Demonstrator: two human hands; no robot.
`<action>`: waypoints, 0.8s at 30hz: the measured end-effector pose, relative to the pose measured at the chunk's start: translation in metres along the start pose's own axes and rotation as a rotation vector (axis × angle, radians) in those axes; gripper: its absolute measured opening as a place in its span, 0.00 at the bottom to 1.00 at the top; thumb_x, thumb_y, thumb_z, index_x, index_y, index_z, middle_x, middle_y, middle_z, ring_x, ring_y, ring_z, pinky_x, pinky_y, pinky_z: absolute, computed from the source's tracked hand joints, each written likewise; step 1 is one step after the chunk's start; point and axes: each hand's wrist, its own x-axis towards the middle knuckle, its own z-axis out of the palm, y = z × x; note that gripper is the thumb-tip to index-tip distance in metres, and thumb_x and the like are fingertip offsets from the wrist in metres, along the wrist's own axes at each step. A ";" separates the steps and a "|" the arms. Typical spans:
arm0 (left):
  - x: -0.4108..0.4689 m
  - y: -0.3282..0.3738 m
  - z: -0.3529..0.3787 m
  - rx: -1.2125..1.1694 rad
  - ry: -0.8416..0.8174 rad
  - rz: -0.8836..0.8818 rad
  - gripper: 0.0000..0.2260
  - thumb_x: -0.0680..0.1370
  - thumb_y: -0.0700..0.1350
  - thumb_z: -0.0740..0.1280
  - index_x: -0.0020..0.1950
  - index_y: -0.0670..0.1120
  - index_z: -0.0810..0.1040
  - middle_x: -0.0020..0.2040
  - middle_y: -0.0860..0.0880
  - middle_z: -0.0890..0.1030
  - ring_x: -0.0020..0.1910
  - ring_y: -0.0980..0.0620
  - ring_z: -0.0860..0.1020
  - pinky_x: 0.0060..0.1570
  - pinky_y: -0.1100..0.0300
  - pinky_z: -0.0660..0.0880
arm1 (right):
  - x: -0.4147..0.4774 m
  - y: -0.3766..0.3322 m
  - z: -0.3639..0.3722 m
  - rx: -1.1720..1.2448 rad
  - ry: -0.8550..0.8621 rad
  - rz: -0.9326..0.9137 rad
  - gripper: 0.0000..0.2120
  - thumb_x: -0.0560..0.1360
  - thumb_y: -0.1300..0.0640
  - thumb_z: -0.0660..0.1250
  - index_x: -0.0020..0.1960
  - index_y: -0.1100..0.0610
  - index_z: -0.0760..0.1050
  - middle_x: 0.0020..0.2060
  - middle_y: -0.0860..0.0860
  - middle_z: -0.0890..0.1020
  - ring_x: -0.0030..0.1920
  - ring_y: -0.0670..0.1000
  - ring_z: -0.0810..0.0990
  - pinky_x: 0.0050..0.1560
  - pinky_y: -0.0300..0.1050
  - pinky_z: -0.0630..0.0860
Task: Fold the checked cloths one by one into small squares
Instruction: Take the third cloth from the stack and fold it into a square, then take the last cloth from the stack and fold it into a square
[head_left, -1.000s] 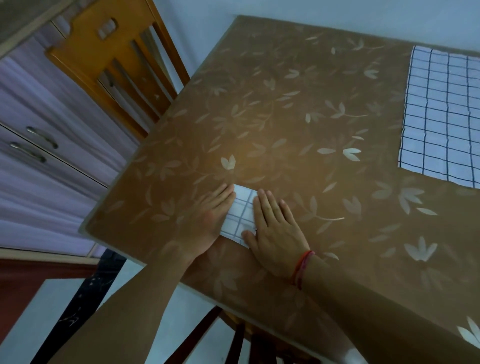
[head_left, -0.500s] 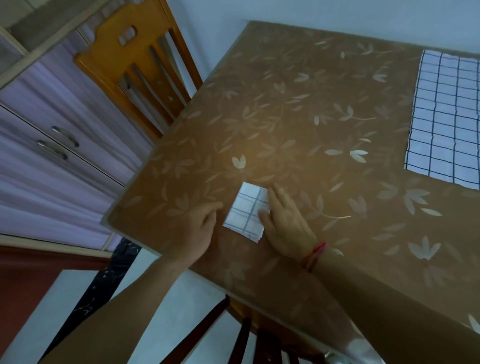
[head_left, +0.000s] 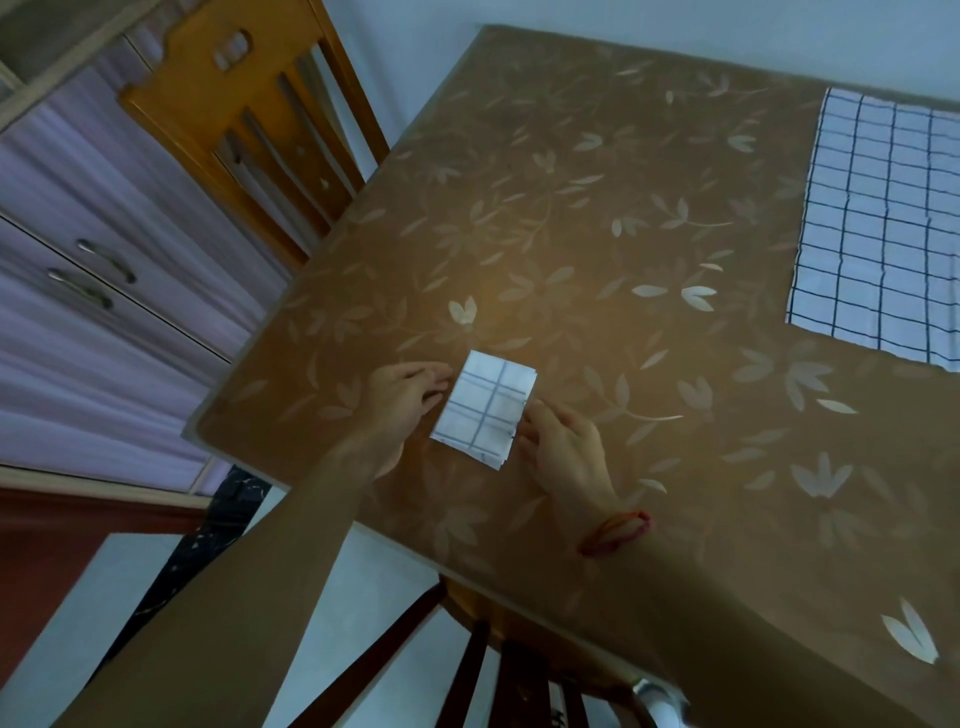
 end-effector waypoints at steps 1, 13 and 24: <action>-0.001 -0.001 0.001 0.015 -0.013 -0.002 0.09 0.81 0.37 0.61 0.56 0.37 0.79 0.53 0.44 0.82 0.55 0.51 0.80 0.57 0.58 0.76 | 0.001 -0.001 0.000 0.017 0.004 0.007 0.12 0.76 0.54 0.62 0.42 0.54 0.83 0.41 0.51 0.85 0.46 0.52 0.84 0.50 0.53 0.78; 0.001 -0.002 0.004 0.012 -0.031 -0.001 0.09 0.80 0.37 0.62 0.55 0.37 0.81 0.52 0.44 0.82 0.54 0.51 0.80 0.53 0.61 0.77 | -0.001 -0.004 0.006 0.060 0.025 0.013 0.11 0.78 0.54 0.62 0.45 0.54 0.82 0.41 0.50 0.86 0.46 0.51 0.85 0.54 0.55 0.80; 0.000 -0.002 0.004 0.036 -0.032 0.010 0.10 0.81 0.37 0.61 0.54 0.39 0.81 0.52 0.45 0.83 0.53 0.52 0.81 0.51 0.62 0.77 | 0.000 -0.004 0.004 0.069 0.010 -0.016 0.12 0.80 0.55 0.61 0.43 0.51 0.81 0.39 0.46 0.86 0.45 0.46 0.85 0.52 0.47 0.81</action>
